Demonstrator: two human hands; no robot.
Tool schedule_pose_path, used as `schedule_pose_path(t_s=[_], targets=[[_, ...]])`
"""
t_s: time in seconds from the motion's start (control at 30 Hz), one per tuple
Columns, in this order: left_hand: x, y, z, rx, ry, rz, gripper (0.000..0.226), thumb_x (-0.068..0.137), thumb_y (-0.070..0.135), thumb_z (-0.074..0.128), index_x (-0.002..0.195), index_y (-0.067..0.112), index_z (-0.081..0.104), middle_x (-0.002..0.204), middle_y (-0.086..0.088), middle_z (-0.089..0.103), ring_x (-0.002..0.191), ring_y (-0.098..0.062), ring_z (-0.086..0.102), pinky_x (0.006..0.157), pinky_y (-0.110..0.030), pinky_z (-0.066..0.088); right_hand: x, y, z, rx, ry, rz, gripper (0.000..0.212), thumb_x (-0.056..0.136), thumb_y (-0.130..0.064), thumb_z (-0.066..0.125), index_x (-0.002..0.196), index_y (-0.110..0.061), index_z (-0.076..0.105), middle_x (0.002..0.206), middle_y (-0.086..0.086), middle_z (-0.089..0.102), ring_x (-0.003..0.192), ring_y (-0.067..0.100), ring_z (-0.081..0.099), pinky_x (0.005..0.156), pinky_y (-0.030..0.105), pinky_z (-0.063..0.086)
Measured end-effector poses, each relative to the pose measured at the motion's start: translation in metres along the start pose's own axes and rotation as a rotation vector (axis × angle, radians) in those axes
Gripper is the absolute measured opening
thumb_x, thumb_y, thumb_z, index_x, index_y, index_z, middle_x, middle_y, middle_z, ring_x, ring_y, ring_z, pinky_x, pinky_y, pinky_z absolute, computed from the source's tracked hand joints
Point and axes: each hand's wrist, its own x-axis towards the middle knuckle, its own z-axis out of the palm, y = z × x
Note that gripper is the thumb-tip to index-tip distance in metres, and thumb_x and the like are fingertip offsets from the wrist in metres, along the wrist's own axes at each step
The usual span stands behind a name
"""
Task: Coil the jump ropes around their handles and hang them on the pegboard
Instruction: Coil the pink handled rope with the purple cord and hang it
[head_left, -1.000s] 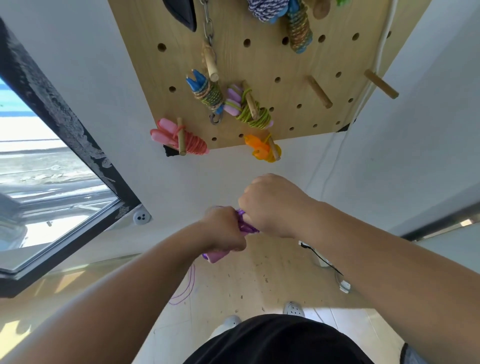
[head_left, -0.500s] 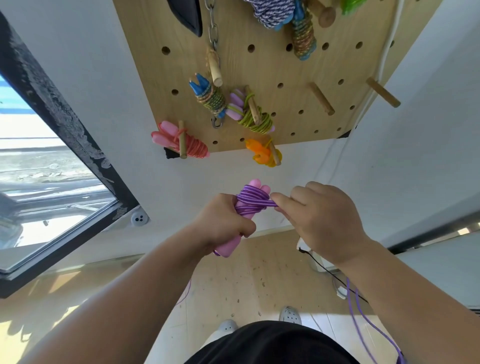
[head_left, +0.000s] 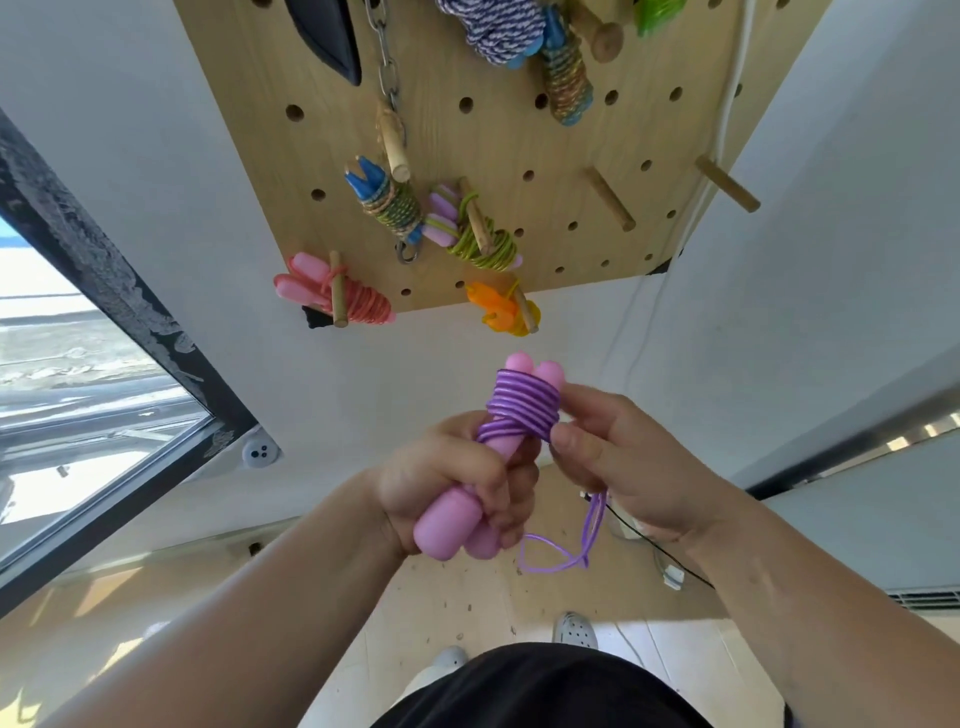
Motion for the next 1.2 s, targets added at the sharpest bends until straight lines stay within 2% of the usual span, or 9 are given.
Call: schedule_pose_path(t_s=[0.1,0.23,0.33,0.47,0.63,0.77,0.93,1.1,1.2], targets=[[0.001,-0.004,-0.001,-0.085,-0.12,-0.045,0.023,0.06,-0.005,0.052,0.075,0.012,0.046,0.054,-0.003,0.045,0.051,-0.018,0.051,0.057,-0.031,0.05,-0.001,-0.002,0.001,-0.057,-0.039,0.001,0.047,0.08,-0.07,0.068,0.115,-0.039,0.068,0.062,0.016,0.026,0.054,0.018,0.022,0.05,0.028,0.021],[0.004,-0.011,-0.007,-0.096,-0.104,-0.125,0.015,0.061,0.002,0.055,0.072,0.011,0.051,0.058,-0.011,0.052,0.056,-0.027,0.056,0.062,-0.036,0.055,-0.004,0.003,-0.001,-0.097,0.009,0.032,0.026,0.093,-0.032,0.066,0.113,-0.014,0.068,0.062,-0.009,0.056,0.056,-0.001,0.05,0.063,0.009,0.041],[0.006,-0.014,-0.011,0.077,0.084,-0.108,0.025,0.061,0.008,0.063,0.083,-0.002,0.057,0.075,-0.026,0.064,0.069,-0.035,0.063,0.072,-0.041,0.053,-0.005,0.01,0.002,-0.085,0.094,0.034,0.029,0.092,-0.035,0.07,0.108,-0.011,0.07,0.075,0.006,0.072,0.076,0.009,0.065,0.08,0.025,0.051],[0.014,-0.018,-0.007,0.285,0.456,0.007,0.053,0.067,0.018,0.073,0.115,-0.002,0.064,0.101,-0.026,0.071,0.086,-0.027,0.068,0.08,-0.042,0.051,-0.005,0.011,0.002,-0.066,0.255,0.062,0.009,0.094,-0.018,0.062,0.098,-0.018,0.071,0.048,-0.012,0.053,0.046,-0.001,0.047,0.056,0.01,0.038],[0.027,-0.046,0.011,1.125,0.932,0.397,0.068,0.062,0.04,0.085,0.119,0.032,0.049,0.113,0.015,0.06,0.096,-0.007,0.06,0.078,-0.024,0.051,-0.002,0.019,-0.001,-0.055,0.508,0.13,0.022,0.092,-0.042,0.065,0.071,-0.039,0.073,0.056,-0.003,0.032,0.052,0.012,0.028,0.057,0.032,0.025],[0.047,-0.062,0.013,1.639,0.997,0.604,0.065,0.063,0.02,0.082,0.118,0.017,0.046,0.108,-0.005,0.059,0.089,-0.028,0.057,0.074,-0.041,0.053,-0.001,0.019,-0.006,-0.035,0.558,0.138,0.037,0.097,-0.037,0.063,0.061,-0.04,0.068,0.053,-0.007,0.036,0.049,0.007,0.033,0.054,0.023,0.03],[0.065,-0.046,0.019,1.589,1.037,0.711,0.058,0.062,0.004,0.078,0.11,0.013,0.048,0.093,-0.008,0.062,0.076,-0.028,0.058,0.067,-0.037,0.051,-0.011,0.006,-0.032,0.037,0.427,0.075,0.033,0.105,-0.022,0.051,0.076,-0.033,0.062,0.058,0.001,0.038,0.053,0.01,0.033,0.049,0.014,0.031],[0.082,-0.037,0.051,1.201,1.107,0.502,0.048,0.06,0.008,0.083,0.101,0.021,0.062,0.09,0.014,0.065,0.078,-0.009,0.059,0.064,-0.02,0.048,-0.03,0.009,-0.08,0.071,0.273,0.074,0.025,0.105,-0.011,0.048,0.121,-0.02,0.066,0.066,0.004,0.054,0.06,0.013,0.048,0.058,0.016,0.043],[0.099,-0.04,0.074,0.875,1.006,0.38,0.045,0.059,0.001,0.084,0.095,0.021,0.066,0.088,0.017,0.069,0.072,-0.007,0.063,0.06,-0.022,0.051,-0.045,0.019,-0.114,0.075,0.205,0.105,0.024,0.103,-0.013,0.055,0.124,-0.019,0.064,0.064,0.0,0.054,0.06,0.011,0.049,0.059,0.016,0.042]])
